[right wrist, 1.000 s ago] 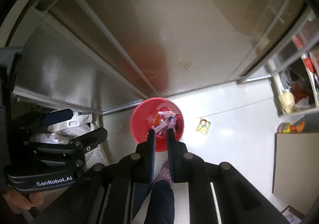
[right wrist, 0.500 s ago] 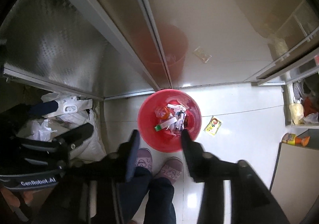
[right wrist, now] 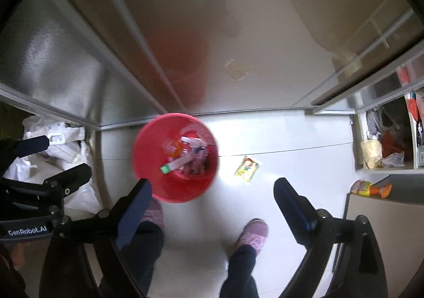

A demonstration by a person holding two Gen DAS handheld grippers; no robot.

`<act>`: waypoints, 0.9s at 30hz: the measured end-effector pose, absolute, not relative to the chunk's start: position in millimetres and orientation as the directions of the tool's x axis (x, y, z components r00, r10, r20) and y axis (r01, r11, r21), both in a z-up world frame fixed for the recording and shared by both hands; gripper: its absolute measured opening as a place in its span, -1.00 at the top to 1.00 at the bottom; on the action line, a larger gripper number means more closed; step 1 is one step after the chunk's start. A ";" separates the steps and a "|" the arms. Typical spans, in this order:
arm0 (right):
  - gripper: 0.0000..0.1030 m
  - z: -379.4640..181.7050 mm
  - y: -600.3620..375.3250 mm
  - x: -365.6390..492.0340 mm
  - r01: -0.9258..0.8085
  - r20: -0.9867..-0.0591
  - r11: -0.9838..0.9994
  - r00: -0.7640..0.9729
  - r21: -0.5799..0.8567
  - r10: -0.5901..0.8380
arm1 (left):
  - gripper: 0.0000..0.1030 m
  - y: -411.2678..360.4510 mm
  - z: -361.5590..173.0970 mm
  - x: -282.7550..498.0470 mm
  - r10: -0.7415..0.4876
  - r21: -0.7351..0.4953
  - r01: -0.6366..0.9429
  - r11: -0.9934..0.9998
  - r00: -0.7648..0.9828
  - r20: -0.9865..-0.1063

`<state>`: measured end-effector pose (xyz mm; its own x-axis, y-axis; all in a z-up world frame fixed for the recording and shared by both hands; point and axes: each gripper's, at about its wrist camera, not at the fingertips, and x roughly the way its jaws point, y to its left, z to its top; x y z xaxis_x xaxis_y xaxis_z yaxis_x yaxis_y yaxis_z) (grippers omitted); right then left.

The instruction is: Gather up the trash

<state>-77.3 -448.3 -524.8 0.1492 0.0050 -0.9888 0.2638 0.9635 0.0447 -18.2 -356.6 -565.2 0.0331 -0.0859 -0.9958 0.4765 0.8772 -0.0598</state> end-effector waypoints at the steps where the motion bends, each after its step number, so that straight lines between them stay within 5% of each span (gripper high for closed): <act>1: -0.84 -528.9 -457.5 -81.3 0.264 -0.988 0.963 0.152 0.050 0.010 | -0.83 -368.3 -571.0 -25.7 -0.086 -0.063 0.470 0.880 0.028 -0.996; 9: -0.85 -585.8 -512.1 -114.4 0.264 -0.988 0.964 0.156 0.022 -0.021 | -0.83 -434.8 -637.9 -66.6 -0.113 -0.088 0.480 0.873 0.024 -0.993; 19: -0.85 -730.4 -520.3 -123.7 0.286 -0.991 0.958 0.132 0.028 -0.011 | -0.83 -461.4 -792.7 -86.9 -0.102 -0.095 0.511 0.854 -0.015 -0.995; 27: -0.84 -809.8 -508.0 -104.9 0.264 -0.988 0.963 0.156 0.057 0.016 | -0.77 -479.0 -833.1 -76.3 -0.130 -0.107 0.495 0.863 0.013 -0.991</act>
